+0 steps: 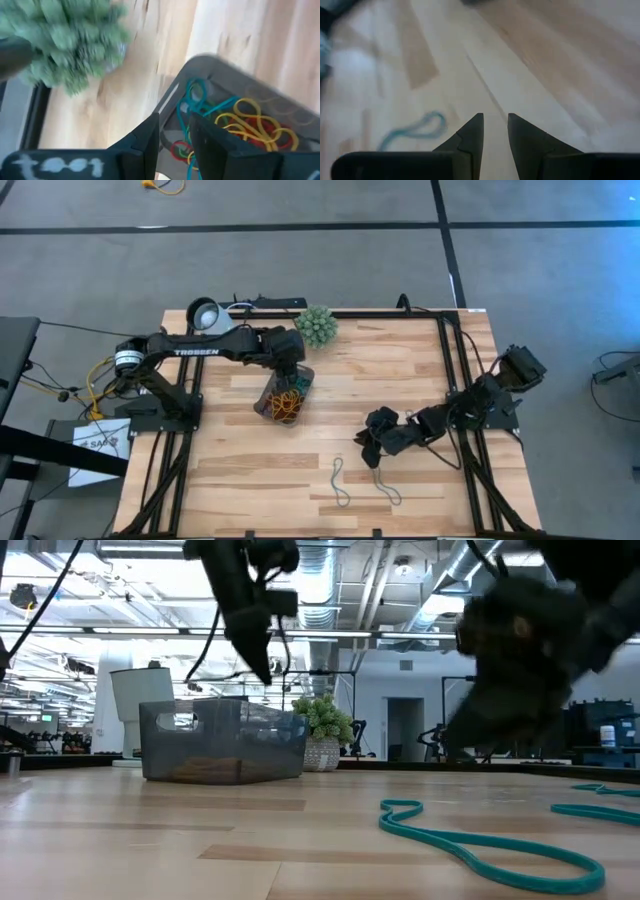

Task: Pick and place items into bin
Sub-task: Put the blue rubber band into the black bin

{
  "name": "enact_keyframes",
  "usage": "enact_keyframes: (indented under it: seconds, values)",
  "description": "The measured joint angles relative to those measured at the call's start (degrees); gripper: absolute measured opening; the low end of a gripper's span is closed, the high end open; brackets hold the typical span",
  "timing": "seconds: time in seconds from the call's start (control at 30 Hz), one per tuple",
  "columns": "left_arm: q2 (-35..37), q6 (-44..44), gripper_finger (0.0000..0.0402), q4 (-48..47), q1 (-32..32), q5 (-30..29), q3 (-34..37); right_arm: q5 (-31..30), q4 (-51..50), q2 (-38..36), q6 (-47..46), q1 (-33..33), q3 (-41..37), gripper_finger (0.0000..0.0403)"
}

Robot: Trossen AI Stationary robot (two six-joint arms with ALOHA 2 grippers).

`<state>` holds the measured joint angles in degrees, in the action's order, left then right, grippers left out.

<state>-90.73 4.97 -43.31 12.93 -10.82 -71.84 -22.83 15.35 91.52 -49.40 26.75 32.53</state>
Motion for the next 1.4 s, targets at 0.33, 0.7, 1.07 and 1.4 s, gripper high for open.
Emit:
enact_keyframes:
  seconds: [0.33, 0.7, 1.07, 1.4]
  values:
    - [0.0, 4.3, 0.0098, -1.4, -5.2, 0.0, -9.5, -0.6, -28.7, -16.5, -4.8, 1.9, 2.9, 0.0081]
    - [0.0, 7.5, 0.0098, -2.1, -7.0, -0.1, -9.5, 6.6, -55.3, -17.4, -28.2, 8.2, 3.5, 0.0081]
    - [0.0, 7.0, 0.0098, -2.3, -7.5, 0.5, -9.5, 11.3, -57.9, -8.5, -30.3, 6.4, 3.6, 0.0081]
    - [0.0, 6.8, 0.0098, -2.3, -7.7, 0.5, -9.5, 11.6, -56.7, -6.2, -30.3, 6.2, 3.7, 0.0067]
